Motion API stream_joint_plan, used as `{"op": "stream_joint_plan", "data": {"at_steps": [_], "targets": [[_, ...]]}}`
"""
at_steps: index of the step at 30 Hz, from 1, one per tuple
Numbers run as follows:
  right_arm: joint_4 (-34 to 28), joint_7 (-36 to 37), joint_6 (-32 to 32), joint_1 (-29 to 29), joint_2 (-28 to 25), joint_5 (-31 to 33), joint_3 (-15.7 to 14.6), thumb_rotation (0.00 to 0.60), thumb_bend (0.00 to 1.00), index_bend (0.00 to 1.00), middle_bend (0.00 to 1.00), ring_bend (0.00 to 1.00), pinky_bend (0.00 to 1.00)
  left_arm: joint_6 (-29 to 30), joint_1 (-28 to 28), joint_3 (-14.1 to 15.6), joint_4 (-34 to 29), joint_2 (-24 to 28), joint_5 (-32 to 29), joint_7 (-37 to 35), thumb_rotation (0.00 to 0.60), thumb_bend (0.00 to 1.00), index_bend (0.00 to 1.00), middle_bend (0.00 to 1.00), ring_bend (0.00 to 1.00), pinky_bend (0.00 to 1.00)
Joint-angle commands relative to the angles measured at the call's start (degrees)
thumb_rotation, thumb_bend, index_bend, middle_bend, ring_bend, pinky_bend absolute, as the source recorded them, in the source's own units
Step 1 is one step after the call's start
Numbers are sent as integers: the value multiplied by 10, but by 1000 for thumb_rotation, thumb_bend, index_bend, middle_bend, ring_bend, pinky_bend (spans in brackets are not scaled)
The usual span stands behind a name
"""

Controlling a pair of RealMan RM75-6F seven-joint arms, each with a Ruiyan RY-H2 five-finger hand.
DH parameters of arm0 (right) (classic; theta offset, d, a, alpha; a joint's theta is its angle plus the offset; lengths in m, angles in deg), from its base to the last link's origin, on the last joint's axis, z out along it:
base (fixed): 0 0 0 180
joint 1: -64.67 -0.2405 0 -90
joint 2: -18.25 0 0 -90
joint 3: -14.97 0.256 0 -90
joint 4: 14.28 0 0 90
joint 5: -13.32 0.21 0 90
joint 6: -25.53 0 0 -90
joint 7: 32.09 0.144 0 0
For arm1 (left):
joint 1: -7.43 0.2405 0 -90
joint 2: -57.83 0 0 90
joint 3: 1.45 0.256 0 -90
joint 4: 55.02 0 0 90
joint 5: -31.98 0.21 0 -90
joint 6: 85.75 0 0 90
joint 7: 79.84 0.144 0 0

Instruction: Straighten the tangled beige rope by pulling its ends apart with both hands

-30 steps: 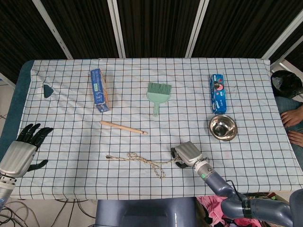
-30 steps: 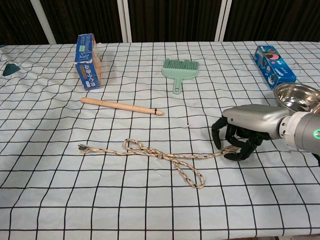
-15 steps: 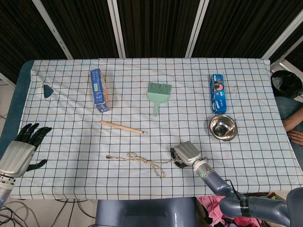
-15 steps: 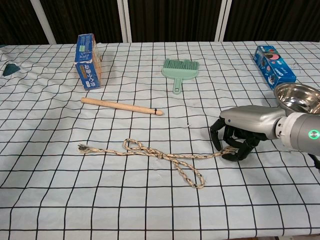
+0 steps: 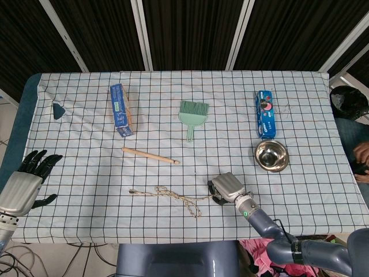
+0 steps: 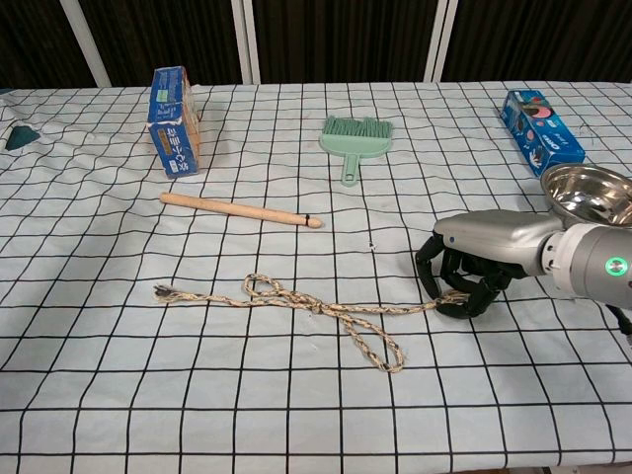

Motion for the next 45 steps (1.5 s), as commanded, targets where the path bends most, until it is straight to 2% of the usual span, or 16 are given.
{"op": "stream_joint_plan", "data": {"at_steps": [1, 6, 11, 17, 20, 28, 34, 45], "targets": [[1, 0, 0, 0, 1, 0, -1, 600, 317, 554, 818, 984, 913, -1, 0, 0, 0, 0, 0, 0, 600, 123, 96, 143, 40, 70], [2, 1, 1, -1, 2, 0, -1, 600, 347, 578, 821, 988, 913, -2, -1, 0, -1, 1, 0, 1, 600, 123, 99, 143, 40, 70], [3, 4, 0, -1, 2, -1, -1, 600, 365, 597, 824, 991, 913, -11, -6, -2, -4, 2, -4, 7, 600, 123, 148, 153, 51, 72], [3, 4, -1, 0, 0, 0, -3, 600, 387, 608, 828, 995, 923, -44, -32, -15, -14, 0, -13, 16, 600, 126, 154, 215, 108, 97], [2, 5, -4, 2, 0, 1, -3, 600, 388, 612, 830, 995, 923, -79, -56, -25, -31, 3, -25, 35, 600, 146, 158, 249, 136, 117], [-5, 11, -20, 11, -7, 1, 0, 600, 391, 623, 832, 998, 924, -204, -131, -52, -74, -4, -112, 120, 600, 177, 197, 370, 254, 215], [-9, 14, -31, 16, -7, 1, 2, 600, 394, 627, 835, 1000, 924, -242, -159, -66, -89, -22, -187, 148, 600, 170, 221, 439, 334, 264], [-12, 18, -54, 26, -5, -2, 9, 600, 399, 630, 836, 1000, 925, -312, -233, -73, -92, -60, -332, 224, 600, 125, 255, 493, 384, 295]]}}
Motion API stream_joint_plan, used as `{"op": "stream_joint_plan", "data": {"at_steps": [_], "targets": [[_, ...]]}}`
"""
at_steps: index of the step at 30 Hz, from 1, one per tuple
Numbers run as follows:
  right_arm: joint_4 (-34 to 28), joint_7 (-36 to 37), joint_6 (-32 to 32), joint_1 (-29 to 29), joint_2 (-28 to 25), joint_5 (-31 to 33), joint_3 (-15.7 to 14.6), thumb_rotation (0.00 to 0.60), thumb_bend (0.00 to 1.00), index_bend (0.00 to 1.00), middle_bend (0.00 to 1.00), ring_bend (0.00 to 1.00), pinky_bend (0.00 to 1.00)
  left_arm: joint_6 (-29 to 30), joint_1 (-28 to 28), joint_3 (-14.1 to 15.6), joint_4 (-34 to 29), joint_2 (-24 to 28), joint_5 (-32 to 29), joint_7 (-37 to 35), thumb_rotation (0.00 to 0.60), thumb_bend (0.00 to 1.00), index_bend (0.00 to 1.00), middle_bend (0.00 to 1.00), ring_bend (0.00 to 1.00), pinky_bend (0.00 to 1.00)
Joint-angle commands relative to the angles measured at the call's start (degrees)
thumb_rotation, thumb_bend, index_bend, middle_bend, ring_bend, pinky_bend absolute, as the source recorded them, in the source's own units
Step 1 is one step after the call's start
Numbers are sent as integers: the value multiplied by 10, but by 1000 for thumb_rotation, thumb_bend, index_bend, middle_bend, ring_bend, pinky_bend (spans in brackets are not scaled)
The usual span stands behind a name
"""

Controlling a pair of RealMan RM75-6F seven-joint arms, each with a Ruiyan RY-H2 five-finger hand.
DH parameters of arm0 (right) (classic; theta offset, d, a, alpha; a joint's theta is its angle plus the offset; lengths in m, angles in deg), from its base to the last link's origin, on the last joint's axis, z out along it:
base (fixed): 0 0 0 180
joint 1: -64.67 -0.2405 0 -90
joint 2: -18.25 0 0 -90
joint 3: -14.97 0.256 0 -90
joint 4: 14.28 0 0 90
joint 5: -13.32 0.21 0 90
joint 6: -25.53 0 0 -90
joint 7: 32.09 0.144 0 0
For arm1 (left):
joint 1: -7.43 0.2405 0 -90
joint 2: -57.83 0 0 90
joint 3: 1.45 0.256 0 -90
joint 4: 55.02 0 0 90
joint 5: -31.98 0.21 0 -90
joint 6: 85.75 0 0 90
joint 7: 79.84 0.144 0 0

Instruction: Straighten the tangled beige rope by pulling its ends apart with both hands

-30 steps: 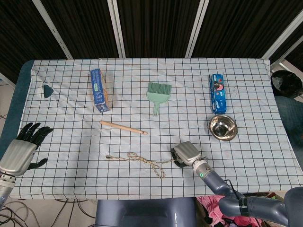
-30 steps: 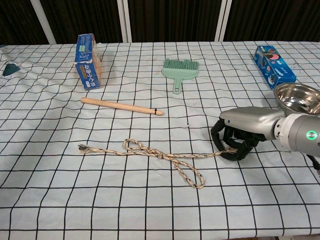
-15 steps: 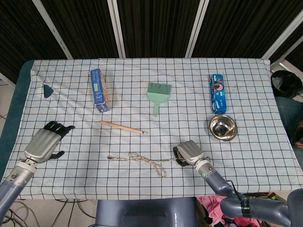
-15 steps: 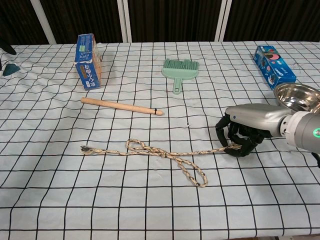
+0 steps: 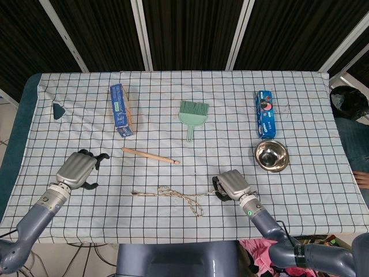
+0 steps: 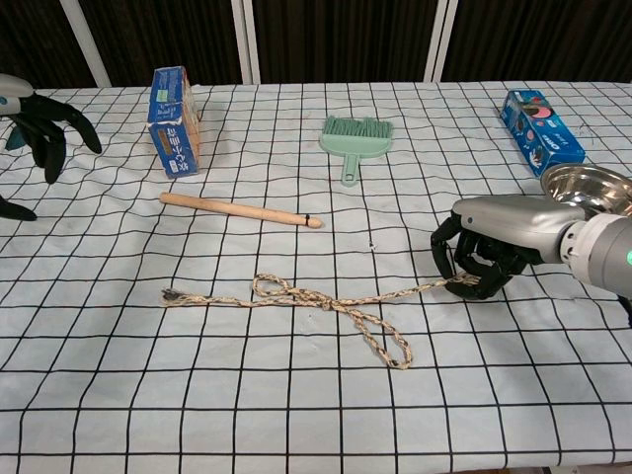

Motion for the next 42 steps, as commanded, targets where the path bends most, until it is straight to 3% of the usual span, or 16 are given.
{"op": "stream_joint_plan", "data": {"at_steps": [1, 4, 6, 9, 14, 21, 25, 42], "targets": [[-2, 2, -5, 3, 0, -3, 2, 600, 399, 629, 836, 1000, 925, -23, -32, -1, 0, -21, -55, 34, 600, 116, 256, 501, 393, 304], [-1, 3, -7, 4, 0, -5, 2, 600, 399, 629, 837, 1000, 925, -25, -49, 2, 1, -33, -87, 49, 600, 112, 270, 563, 464, 380], [0, 5, -9, 6, 1, -6, 2, 600, 399, 629, 837, 1000, 925, -20, -58, 3, 5, -45, -95, 58, 600, 120, 298, 681, 589, 526], [3, 9, -10, 8, 2, -8, 3, 600, 399, 630, 837, 1000, 925, -14, -68, 7, 17, -63, -87, 64, 600, 127, 310, 832, 736, 668], [2, 15, -14, 11, 0, -14, 3, 600, 402, 629, 838, 1000, 925, -21, -82, 14, 24, -75, -95, 68, 600, 128, 314, 949, 844, 757], [-1, 20, -27, 18, -2, -22, 4, 600, 404, 629, 840, 1000, 928, -60, -112, 23, 18, -87, -156, 69, 600, 122, 289, 983, 874, 782], [0, 23, -35, 23, -4, -24, 5, 600, 405, 630, 842, 1000, 928, -69, -126, 27, 14, -99, -188, 63, 600, 123, 325, 993, 885, 792], [7, 32, -45, 31, 5, -36, 7, 600, 408, 636, 845, 1000, 929, -47, -154, 40, 34, -154, -216, 52, 600, 164, 394, 995, 886, 795]]}}
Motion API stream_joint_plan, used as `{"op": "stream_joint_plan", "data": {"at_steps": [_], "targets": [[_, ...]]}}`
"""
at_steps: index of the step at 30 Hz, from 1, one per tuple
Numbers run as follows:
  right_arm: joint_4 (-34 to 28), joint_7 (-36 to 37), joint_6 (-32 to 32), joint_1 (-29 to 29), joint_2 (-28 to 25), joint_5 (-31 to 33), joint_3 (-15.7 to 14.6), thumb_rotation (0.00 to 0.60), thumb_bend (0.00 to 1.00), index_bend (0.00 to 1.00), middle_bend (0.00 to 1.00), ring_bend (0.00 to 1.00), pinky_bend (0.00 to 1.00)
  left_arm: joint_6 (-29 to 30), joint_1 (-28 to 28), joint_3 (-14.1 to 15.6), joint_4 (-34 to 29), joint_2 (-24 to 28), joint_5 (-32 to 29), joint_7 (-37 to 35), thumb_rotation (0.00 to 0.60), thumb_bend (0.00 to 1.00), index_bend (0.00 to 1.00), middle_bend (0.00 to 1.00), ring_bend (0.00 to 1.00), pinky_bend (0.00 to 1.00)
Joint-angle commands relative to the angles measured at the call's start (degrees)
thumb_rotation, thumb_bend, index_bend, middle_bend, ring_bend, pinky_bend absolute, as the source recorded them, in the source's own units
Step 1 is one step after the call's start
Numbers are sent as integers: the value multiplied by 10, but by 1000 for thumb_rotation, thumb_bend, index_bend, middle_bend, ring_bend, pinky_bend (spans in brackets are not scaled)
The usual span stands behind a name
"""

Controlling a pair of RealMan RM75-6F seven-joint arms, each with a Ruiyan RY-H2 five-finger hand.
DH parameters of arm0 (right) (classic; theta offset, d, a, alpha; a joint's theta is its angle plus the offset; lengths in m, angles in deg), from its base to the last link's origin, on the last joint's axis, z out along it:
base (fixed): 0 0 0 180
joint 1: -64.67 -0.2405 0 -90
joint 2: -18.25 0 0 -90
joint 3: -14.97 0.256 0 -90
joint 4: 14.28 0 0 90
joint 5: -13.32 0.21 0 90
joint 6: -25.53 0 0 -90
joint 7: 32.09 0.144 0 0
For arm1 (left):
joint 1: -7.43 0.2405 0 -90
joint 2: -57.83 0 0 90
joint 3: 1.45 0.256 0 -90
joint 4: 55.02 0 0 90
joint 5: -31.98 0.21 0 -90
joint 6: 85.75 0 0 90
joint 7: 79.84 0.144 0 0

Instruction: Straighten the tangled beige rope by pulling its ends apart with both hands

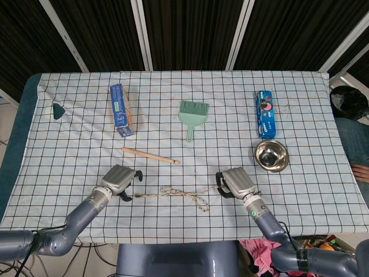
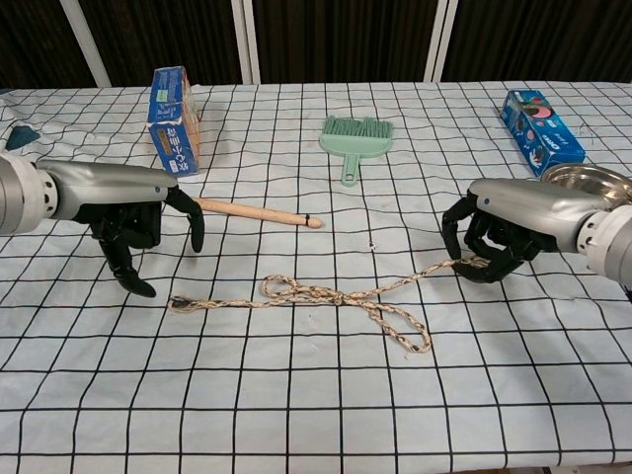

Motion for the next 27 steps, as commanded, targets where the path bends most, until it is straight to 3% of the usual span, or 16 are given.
{"op": "stream_joint_plan", "data": {"at_steps": [1, 8, 17, 27], "targets": [[2, 0, 0, 1, 1, 0, 0, 600, 408, 636, 845, 1000, 929, -7, -3, 0, 3, -7, -4, -13, 600, 173, 404, 995, 886, 795], [9, 2, -3, 3, 7, -1, 2, 600, 410, 636, 846, 1000, 930, -13, -10, 8, 18, -21, -3, -24, 600, 179, 446, 998, 886, 795], [18, 9, -12, 9, 14, -5, 7, 600, 411, 639, 851, 1000, 932, 8, -24, 19, 30, -46, -19, -10, 600, 197, 411, 1000, 887, 795], [23, 22, -14, 12, 16, -13, 9, 600, 411, 639, 851, 1000, 932, 3, -35, 22, 56, -75, -38, -15, 600, 198, 474, 1000, 892, 796]]}}
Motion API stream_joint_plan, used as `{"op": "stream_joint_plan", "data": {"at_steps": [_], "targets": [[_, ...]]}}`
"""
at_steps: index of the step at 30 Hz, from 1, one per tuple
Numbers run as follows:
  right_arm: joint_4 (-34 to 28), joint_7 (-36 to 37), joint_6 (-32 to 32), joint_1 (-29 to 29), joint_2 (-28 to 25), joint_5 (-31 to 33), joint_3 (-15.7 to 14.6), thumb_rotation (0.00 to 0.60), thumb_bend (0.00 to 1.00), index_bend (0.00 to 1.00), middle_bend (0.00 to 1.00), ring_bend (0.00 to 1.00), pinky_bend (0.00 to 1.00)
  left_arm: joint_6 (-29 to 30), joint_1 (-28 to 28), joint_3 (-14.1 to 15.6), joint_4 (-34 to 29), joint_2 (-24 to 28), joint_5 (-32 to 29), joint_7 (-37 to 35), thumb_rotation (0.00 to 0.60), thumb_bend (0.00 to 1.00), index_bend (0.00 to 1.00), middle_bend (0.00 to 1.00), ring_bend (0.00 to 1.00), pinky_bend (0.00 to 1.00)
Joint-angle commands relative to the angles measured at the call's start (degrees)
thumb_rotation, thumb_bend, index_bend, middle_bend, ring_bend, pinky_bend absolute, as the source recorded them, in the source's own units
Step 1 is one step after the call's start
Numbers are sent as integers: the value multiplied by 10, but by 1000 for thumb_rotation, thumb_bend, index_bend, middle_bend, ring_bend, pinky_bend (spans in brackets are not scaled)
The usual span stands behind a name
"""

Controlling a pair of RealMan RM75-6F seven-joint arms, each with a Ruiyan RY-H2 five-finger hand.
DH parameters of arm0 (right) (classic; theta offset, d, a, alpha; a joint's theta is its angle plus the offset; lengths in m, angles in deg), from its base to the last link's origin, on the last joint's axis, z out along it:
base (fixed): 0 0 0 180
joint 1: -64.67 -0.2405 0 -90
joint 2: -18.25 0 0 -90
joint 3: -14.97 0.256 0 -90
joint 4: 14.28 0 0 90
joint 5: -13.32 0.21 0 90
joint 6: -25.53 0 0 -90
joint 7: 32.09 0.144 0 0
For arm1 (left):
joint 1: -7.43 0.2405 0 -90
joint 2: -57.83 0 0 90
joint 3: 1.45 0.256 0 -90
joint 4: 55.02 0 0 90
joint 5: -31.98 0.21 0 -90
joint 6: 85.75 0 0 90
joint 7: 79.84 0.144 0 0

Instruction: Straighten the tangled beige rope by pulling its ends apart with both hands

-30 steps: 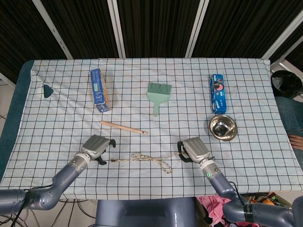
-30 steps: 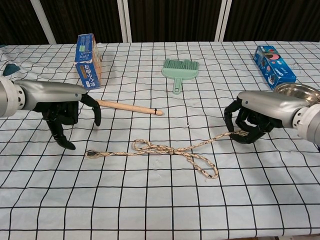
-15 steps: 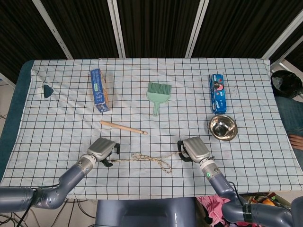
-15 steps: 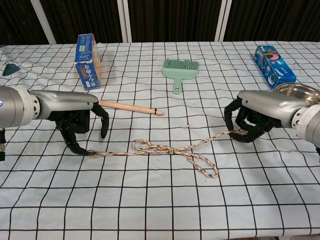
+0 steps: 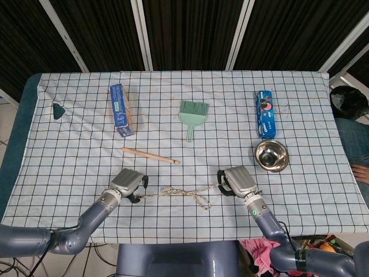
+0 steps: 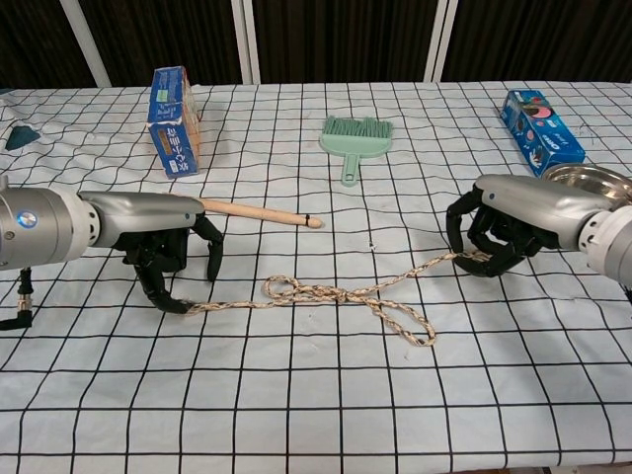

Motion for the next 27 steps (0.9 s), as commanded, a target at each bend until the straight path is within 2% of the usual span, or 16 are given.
{"op": "stream_joint_plan", "data": {"at_steps": [1, 8, 18, 27], "targets": [[1, 1, -1, 0, 1, -2, 1, 600, 411, 639, 851, 1000, 932, -7, -4, 2, 8, -7, 0, -3, 600, 199, 482, 1000, 893, 796], [5, 4, -6, 3, 2, -5, 3, 600, 422, 641, 853, 1000, 932, -5, -7, 6, 20, -19, 2, -5, 600, 202, 508, 1000, 896, 798], [8, 11, -9, 8, 4, -10, 3, 600, 429, 643, 855, 1000, 935, 9, -10, 11, 28, -31, -4, -1, 600, 328, 545, 1000, 904, 801], [10, 9, -6, 9, 5, -7, 4, 600, 433, 646, 855, 1000, 935, 11, -15, 12, 32, -36, -12, 2, 600, 332, 564, 1000, 906, 801]]}}
